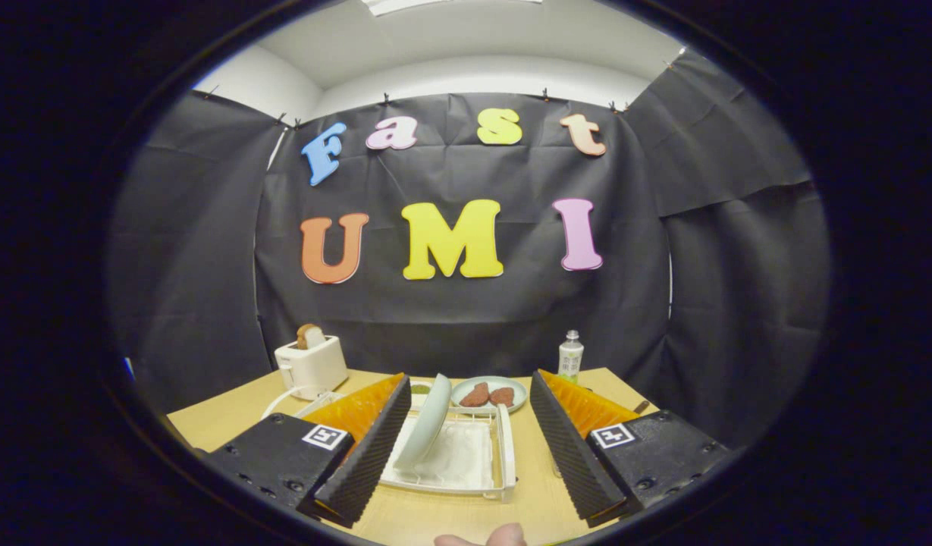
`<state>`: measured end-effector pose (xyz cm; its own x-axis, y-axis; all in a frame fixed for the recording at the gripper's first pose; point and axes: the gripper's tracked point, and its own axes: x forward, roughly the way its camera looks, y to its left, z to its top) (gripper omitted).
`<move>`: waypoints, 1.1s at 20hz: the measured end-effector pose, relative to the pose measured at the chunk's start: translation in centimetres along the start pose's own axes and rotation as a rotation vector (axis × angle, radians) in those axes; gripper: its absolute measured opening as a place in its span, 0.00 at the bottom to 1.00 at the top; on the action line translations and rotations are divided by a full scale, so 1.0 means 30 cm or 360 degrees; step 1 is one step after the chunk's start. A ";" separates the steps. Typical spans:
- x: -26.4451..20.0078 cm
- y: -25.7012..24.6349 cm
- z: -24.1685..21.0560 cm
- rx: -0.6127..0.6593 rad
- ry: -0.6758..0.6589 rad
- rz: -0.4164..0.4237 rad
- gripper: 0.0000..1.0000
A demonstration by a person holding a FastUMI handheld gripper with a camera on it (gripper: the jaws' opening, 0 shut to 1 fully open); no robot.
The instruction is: Take the plate from the dish rack, then take the spoon from the basket and place it into the plate.
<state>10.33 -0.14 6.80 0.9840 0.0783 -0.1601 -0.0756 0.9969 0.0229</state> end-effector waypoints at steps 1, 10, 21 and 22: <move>0.037 0.018 0.003 -0.0012 0.0057 0.0032 1.00; 0.355 0.067 -0.030 -0.0033 0.0678 0.0104 1.00; 0.572 0.124 -0.220 0.0017 0.1215 0.0013 1.00; 0.579 0.122 -0.240 0.0007 0.1251 -0.0004 1.00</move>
<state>25.97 4.94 -3.01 0.5812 0.0620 -0.8114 -0.0713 0.9971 0.0251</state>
